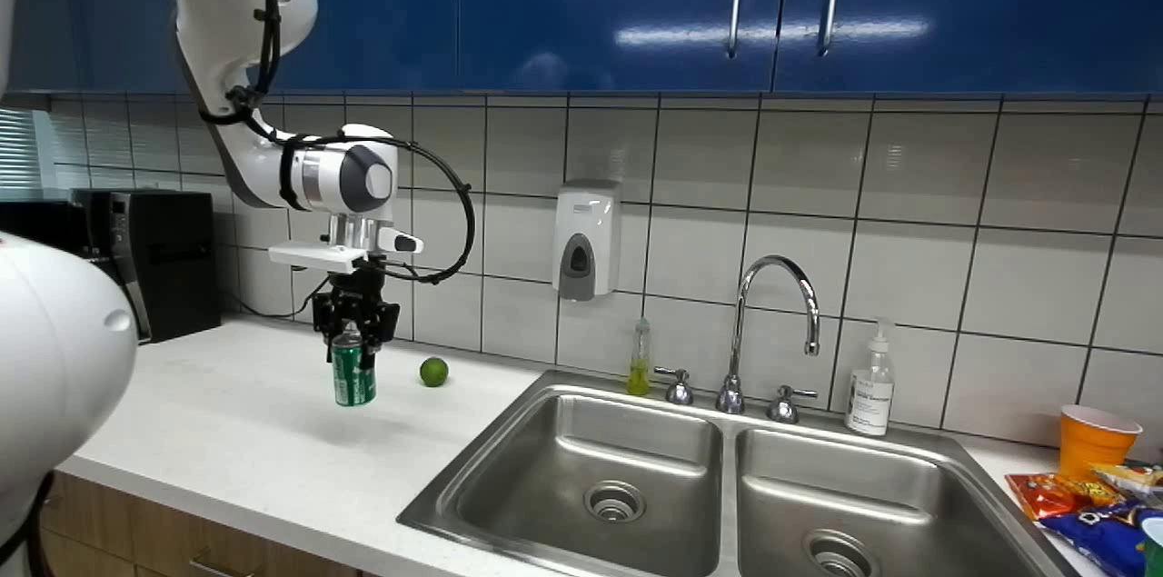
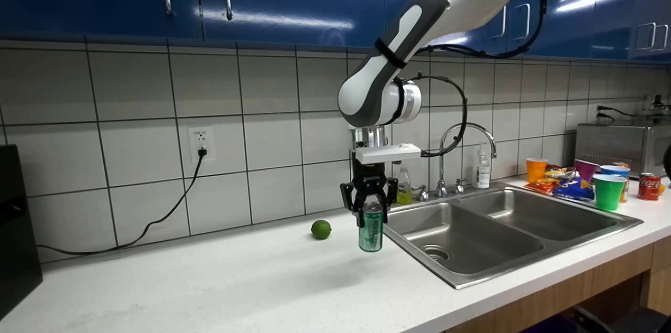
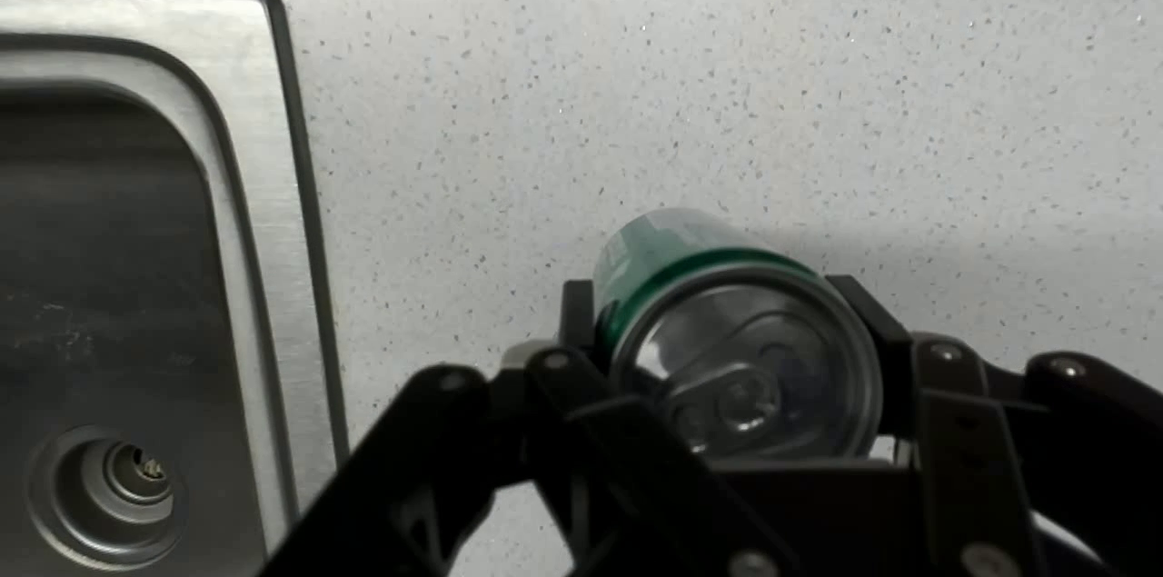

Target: Put the can inside the sink

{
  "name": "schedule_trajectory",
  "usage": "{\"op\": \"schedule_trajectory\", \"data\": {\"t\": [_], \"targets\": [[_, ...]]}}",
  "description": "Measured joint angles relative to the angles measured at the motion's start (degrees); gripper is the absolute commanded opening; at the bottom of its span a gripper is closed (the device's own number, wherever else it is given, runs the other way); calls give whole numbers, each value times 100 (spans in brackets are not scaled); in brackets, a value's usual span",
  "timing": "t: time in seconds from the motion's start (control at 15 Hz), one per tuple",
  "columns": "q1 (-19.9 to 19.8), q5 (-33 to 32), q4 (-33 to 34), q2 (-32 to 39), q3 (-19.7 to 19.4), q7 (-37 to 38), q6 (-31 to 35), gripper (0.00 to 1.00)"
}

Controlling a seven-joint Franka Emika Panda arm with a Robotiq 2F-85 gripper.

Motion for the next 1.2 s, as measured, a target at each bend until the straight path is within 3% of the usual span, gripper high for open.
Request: {"op": "schedule_trajectory", "data": {"t": [0.53,1.2], "targets": [[54,18,-424,-572,172,319,-208,38],[53,15,-483,-1025,226,596,-346,38]]}}
